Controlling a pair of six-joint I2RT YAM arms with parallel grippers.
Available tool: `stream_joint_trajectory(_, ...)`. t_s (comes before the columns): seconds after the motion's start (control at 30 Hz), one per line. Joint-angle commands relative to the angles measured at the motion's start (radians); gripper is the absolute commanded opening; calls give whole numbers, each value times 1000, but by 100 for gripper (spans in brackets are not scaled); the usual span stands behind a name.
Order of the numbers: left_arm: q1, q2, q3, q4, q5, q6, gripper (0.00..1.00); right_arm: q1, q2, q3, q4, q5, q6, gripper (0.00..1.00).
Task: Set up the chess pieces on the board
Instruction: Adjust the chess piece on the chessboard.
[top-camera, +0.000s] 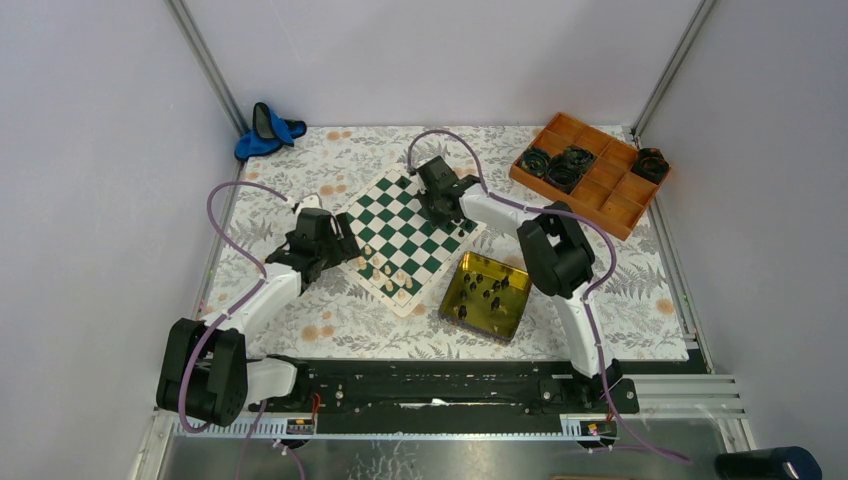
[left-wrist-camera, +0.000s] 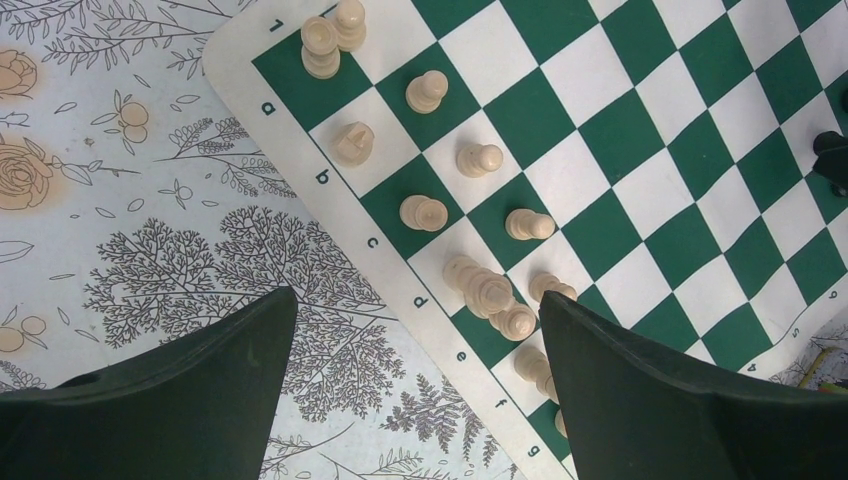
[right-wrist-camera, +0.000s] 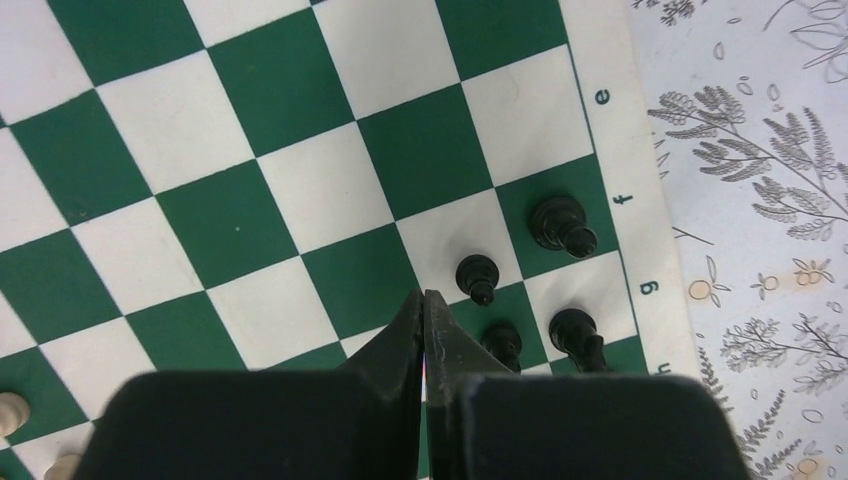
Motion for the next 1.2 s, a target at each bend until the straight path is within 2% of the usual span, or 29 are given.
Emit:
stream_joint_trajectory(0.0,-6,2,18,60,3,8,99,6,-113,27,-4,11,-1,1)
stream_joint_trajectory(0.3,-9,-2,17,60,3,8,99,4,-121,96,-28,75,-4,3)
stream_joint_trajectory(0.4,-11,-3,17,61,3,7,99,-1,-102,127,-51,102,2,14)
stream_joint_trajectory(0.53,-12,-4,18,56,0,9,99,-12,-79,151,-76,125,14,21)
stream_joint_trajectory(0.83,-12,1,22,56,1,15,99,-36,-42,153,-96,113,45,30)
stream_joint_trajectory(1.17,-12,4,22,56,3,18,99,-42,-4,145,-91,75,62,30)
